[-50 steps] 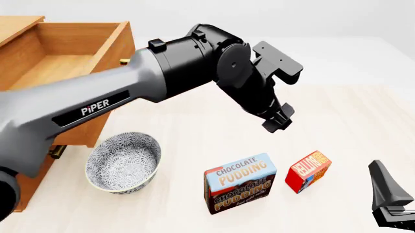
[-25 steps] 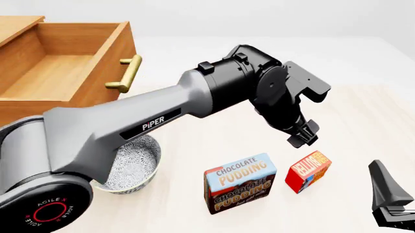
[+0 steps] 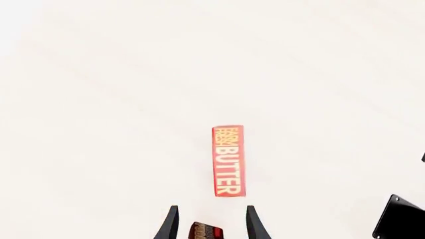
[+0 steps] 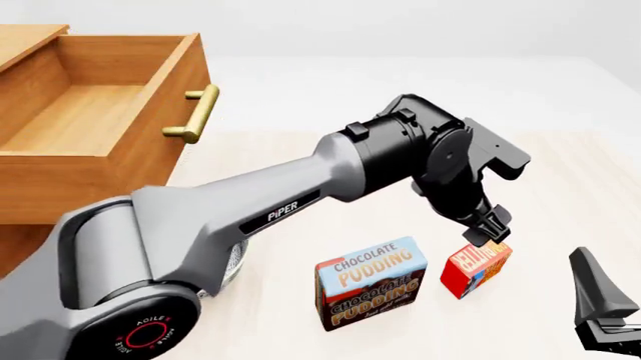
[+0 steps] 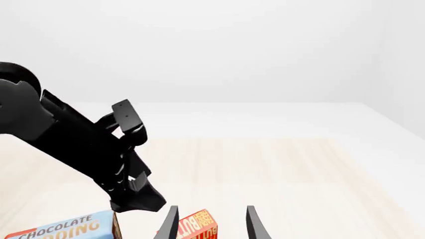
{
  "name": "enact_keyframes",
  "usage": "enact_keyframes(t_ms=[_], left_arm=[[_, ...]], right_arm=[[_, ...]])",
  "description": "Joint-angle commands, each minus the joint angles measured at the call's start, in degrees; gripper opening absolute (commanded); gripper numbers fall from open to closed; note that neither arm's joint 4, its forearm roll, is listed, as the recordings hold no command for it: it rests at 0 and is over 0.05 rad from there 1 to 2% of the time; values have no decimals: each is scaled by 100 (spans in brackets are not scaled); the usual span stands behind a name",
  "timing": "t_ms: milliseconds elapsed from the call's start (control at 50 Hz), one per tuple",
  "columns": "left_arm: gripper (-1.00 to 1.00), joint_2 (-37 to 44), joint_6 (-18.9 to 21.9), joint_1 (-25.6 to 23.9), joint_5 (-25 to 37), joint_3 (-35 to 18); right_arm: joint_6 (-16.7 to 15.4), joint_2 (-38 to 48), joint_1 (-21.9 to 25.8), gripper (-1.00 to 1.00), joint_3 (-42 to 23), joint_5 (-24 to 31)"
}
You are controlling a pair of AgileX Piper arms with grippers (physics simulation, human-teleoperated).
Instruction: Put the butter at the back in the top drawer of the cabinet and close it.
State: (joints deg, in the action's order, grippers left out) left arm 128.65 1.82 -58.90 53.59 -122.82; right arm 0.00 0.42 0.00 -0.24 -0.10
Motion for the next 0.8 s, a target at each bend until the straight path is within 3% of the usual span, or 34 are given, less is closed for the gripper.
enact_keyframes(t_ms=[20, 440, 800], left_arm=[[100, 230, -101, -74, 76, -213], [100, 413, -95, 2, -54, -107], [100, 733, -218, -97, 71, -405]], right_arm=[[0, 0, 0, 100, 0, 0], [0, 0, 0, 100, 0, 0], [0, 0, 0, 100, 0, 0]])
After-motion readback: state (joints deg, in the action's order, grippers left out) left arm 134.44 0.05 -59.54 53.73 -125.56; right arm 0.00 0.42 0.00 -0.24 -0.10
